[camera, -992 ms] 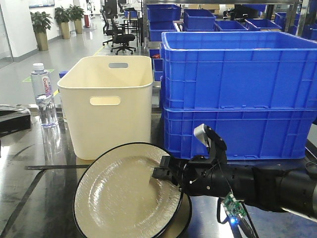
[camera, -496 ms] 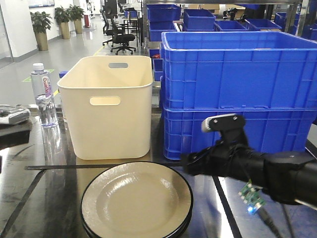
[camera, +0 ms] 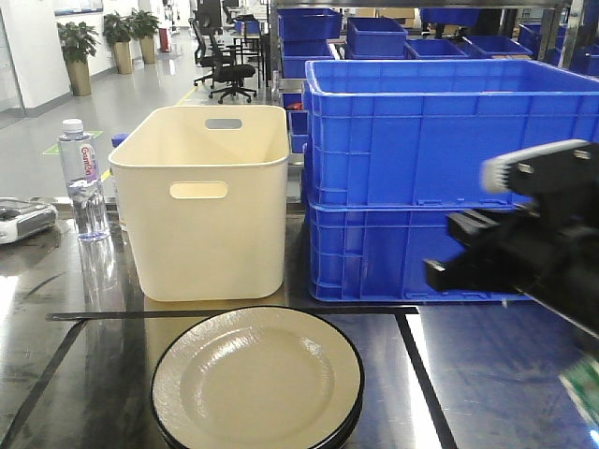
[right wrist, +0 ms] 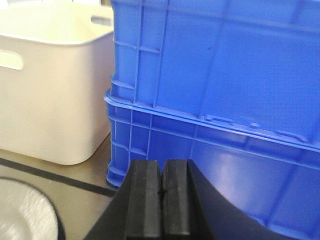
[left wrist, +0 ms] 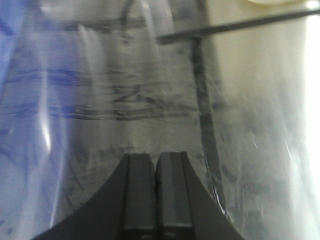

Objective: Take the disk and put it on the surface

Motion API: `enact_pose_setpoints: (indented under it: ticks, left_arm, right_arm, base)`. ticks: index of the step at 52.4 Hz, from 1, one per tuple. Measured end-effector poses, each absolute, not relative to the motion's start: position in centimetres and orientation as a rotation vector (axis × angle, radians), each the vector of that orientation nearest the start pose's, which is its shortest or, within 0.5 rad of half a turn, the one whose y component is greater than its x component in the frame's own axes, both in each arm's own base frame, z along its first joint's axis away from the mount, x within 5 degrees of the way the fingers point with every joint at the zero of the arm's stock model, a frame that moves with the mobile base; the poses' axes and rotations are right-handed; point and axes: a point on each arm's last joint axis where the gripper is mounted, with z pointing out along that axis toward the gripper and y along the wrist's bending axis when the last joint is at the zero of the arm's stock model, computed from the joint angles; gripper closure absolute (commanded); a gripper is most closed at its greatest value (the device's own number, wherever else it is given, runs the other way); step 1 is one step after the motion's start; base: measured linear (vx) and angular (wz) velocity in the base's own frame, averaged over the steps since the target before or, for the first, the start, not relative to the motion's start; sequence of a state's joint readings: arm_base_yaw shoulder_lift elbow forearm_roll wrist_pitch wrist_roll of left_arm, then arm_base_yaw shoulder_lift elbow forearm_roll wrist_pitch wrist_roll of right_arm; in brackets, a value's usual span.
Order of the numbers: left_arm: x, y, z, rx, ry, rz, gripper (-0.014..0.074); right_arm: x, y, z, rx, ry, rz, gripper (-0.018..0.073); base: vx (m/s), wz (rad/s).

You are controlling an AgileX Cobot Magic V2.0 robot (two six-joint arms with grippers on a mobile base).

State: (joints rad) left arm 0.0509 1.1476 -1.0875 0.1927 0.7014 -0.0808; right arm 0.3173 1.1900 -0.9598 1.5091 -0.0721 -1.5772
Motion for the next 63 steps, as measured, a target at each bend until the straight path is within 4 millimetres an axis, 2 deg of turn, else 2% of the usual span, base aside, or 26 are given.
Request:
enact_pose_setpoints:
  ticks: [6,10,14,19,26,32,41,63]
  left_arm:
    - [22.2,2.2,38.0,-0.057,2.098,0.185,0.0598]
    - [19.9,1.8,38.3,-0.042,1.991,0.163,0.0598]
    - [16.8,1.3,38.0,-0.02,1.896,0.128,0.0598]
    - [13.1,0.6,36.1,0.032,1.847,0.093,0.0598]
    - [8.2,-0.3,33.4,0.087,1.757,0.031,0.0598]
    - [5.4,-0.8,30.7,0.142,1.718,0.012,0.0598]
    - [4.5,-1.0,28.2,0.166,1.729,0.011,0.0598]
    - [4.5,-1.0,27.8,0.172,1.749,0.007,0.0598]
  right_arm:
    - [21.3,6.3,37.1,-0.261,1.644,0.131,0.0573]
    - [18.1,5.3,36.7,-0.251,1.602,0.137,0.0572]
    - [15.2,4.3,35.3,-0.246,1.579,0.14,0.0571]
    - [12.1,3.3,33.6,-0.236,1.536,0.144,0.0571]
    - [9.3,2.4,31.1,-0.228,1.497,0.148,0.0569]
    - [8.4,2.0,29.8,-0.224,1.487,0.147,0.0568]
    - [8.4,2.0,29.5,-0.224,1.492,0.146,0.0568]
    - [8.4,2.0,29.5,-0.224,1.492,0.146,0.0568]
  base:
    - [0.0,0.0]
    - [0.0,0.0]
    - [0.0,0.0]
    - [0.0,0.0]
    - [0.0,0.0]
    - [0.0,0.0]
    - [0.0,0.0]
    - [0.0,0.0]
